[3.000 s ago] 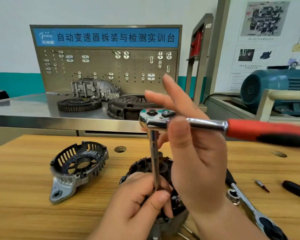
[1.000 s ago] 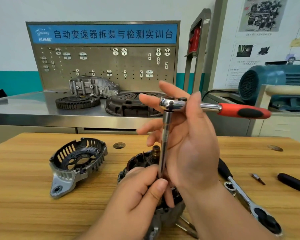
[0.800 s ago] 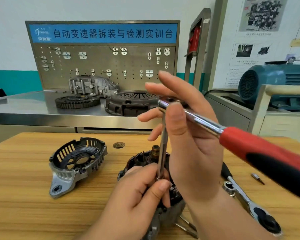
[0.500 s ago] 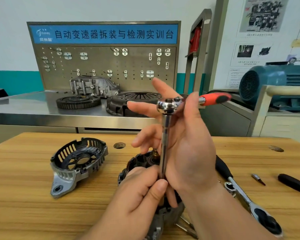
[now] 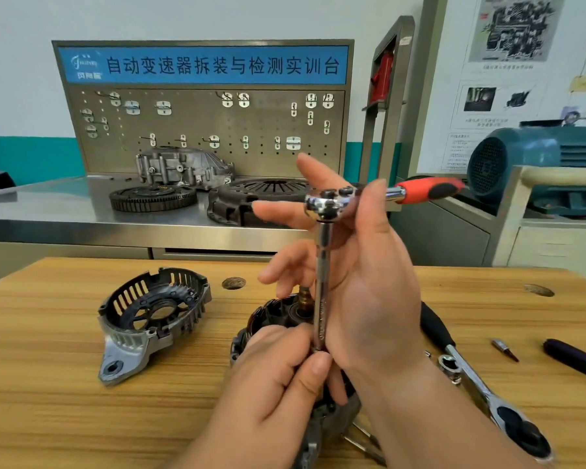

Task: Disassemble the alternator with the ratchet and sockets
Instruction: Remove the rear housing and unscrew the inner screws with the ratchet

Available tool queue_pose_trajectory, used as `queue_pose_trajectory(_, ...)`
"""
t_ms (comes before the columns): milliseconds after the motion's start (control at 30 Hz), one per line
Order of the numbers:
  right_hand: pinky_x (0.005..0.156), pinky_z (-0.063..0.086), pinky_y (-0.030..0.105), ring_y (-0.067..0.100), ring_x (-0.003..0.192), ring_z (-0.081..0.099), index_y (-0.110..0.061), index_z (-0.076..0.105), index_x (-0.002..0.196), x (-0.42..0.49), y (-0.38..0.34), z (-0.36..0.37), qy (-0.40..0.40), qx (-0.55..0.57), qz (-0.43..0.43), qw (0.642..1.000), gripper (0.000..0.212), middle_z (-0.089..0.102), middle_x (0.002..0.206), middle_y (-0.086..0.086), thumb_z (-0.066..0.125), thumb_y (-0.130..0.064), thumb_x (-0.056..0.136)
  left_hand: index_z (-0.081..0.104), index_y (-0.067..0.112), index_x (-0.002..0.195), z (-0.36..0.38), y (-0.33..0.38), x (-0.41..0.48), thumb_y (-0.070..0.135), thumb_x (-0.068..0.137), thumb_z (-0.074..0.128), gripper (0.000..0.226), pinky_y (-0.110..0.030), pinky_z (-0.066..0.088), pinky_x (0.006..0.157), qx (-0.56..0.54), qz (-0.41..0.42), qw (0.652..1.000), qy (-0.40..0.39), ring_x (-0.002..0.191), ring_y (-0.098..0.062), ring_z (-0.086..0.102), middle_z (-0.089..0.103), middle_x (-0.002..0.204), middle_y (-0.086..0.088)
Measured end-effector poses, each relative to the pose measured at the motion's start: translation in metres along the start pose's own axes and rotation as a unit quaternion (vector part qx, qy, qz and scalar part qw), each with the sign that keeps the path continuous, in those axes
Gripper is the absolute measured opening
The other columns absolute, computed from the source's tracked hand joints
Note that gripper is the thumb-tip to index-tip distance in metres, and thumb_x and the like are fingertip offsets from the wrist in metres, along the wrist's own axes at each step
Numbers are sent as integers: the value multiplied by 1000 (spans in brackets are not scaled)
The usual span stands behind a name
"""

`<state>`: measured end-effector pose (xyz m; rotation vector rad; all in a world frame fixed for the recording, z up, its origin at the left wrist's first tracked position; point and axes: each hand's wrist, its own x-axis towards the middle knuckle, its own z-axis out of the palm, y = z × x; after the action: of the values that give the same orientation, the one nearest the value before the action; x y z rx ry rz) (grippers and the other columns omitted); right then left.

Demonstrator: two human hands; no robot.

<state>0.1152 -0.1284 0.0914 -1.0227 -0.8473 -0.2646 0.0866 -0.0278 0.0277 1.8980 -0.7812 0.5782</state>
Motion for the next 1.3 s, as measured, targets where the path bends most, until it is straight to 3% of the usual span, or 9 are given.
queue_pose_trajectory(233,60,54,36,29,80,70,-25,64,116,-3,-1,1,-13,-166,-45,985,58,67,116,10,39,-68,86,65,22,80,-1,-5,0,48,83,43,34,-35,44,76,-10,-20,1000,-6,84,-17,58,66,73,14)
queue_pose_trajectory(400,48,49,23,17,57,66,-20,59,121,1,-4,-1,-29,36,17,999,51,73,106,8,37,-53,91,60,28,99,-1,-1,1,46,88,40,29,-23,42,81,-6,-2,1000,-6,91,-11,59,66,89,21)
queue_pose_trajectory(600,50,50,21,16,79,69,-29,55,122,-1,-6,1,-7,-63,-34,997,34,67,119,3,46,-47,94,60,28,85,-2,-2,2,45,86,39,28,-17,37,75,-21,-17,999,-22,81,-12,59,67,72,16)
queue_pose_trajectory(700,54,43,11,24,103,65,2,52,129,2,-16,-11,-88,-342,45,935,99,57,125,22,29,-81,81,60,34,83,-1,-4,3,47,85,41,24,-27,37,75,-35,-31,999,-18,78,-15,59,65,68,14)
queue_pose_trajectory(800,53,44,12,22,91,69,-8,55,128,12,-9,-4,-87,-185,69,976,43,61,127,10,46,-31,92,59,31,86,-1,-3,2,46,86,40,24,-26,37,74,-30,-24,999,-19,75,-13,59,65,66,13)
queue_pose_trajectory(933,48,51,23,16,60,68,-20,53,126,-6,-4,-1,-8,83,41,996,52,71,112,1,39,-49,85,62,29,88,-3,-2,0,48,89,37,31,-24,40,79,-31,-19,999,-27,87,-16,57,67,77,14)
queue_pose_trajectory(1133,51,51,19,18,81,69,-26,57,123,4,-6,2,0,-17,6,1000,38,68,119,5,49,-48,93,60,27,82,-2,-6,1,44,88,40,27,-18,38,76,-17,-13,1000,-22,82,-13,57,66,71,15)
queue_pose_trajectory(1233,55,45,13,26,103,64,-19,58,127,16,-11,7,-8,-242,37,970,81,60,130,10,48,-78,72,60,27,90,2,-9,2,44,86,41,26,-23,39,80,-30,-22,999,-10,81,-13,59,67,74,12)
queue_pose_trajectory(1300,57,50,15,19,99,67,-31,60,126,12,-9,1,-18,-122,-14,992,46,61,128,-2,57,-48,83,59,29,94,3,-9,2,44,86,42,24,-26,41,81,-39,-22,999,-1,79,-11,60,67,76,11)
